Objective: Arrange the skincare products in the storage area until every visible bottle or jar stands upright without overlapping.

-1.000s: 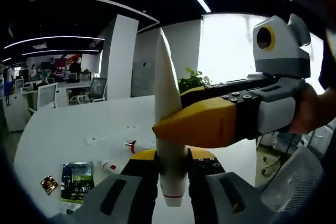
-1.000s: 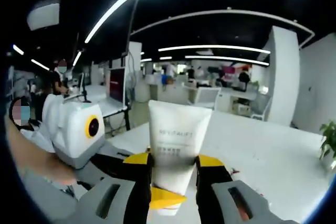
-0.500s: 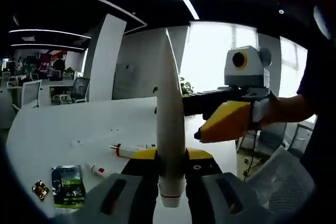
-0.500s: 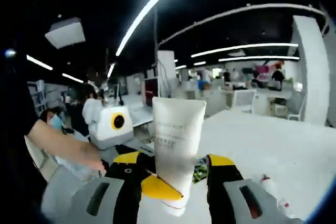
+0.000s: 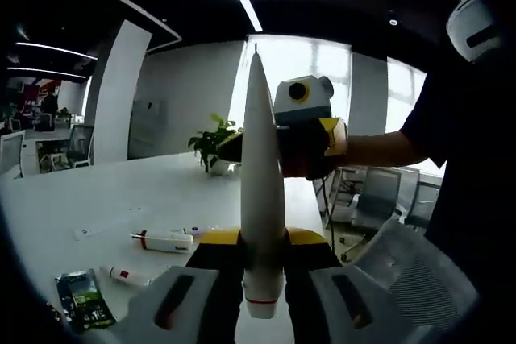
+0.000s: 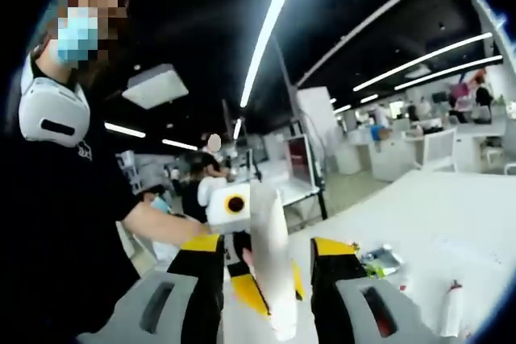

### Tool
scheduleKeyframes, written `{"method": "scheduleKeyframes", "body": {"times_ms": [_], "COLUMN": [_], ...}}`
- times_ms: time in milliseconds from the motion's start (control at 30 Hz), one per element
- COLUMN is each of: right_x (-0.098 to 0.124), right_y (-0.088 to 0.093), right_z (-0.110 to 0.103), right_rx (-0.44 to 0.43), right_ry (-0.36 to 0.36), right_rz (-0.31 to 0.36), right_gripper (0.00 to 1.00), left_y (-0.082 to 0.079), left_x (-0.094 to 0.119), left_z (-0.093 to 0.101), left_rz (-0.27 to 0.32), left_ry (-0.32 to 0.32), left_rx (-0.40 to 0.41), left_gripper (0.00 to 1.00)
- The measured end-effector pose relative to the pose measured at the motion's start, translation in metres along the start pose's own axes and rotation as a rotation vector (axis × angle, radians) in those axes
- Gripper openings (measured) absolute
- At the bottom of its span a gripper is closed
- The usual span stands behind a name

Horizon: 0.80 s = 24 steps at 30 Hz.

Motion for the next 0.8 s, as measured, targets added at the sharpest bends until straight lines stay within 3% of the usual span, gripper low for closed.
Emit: {"method": "scheduleKeyframes", "body": {"times_ms": [367,500,633,800], "right_x": [0.002,0.001,0.000,-0.002], "right_y": [0.002,0.006,0.010,0.014], "right_z": [0.008,0.014,0.018,0.023], "right_rx": [0.076,0.079,0.106,0.126], "right_ry": [-0.070,-0.086,-0.086,-0.110], "right_rz": [-0.076,-0.108,-0.133,-0.179], "right_gripper": [0.15,0.16,0.09,0.06], "left_y": [0.008,0.009,0.012,0.019], "left_x": [-0.016,-0.020,-0.021,-0.023], "left_z": [-0.006,-0.009,-0.013,-0.016], "left_rz": [-0.058,-0.057,-0.067,-0.093], "left_ry": [0.045,0.061,0.072,0.067], "left_rx": [-0.054,-0.048,-0.047,-0.048], "left_gripper": [0.15,0.15,0.15,0.15]}}
Point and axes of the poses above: the point that each gripper's makers call its tool centre point, and the gripper's own axes: x roughly backward along the fingers, z roughly to its right, y roughly out of its underside, the point moved 7 cm from there along x, roughly backward along the fingers, and after that the axes turned 1 degree about -y, right-handed, at the moved point
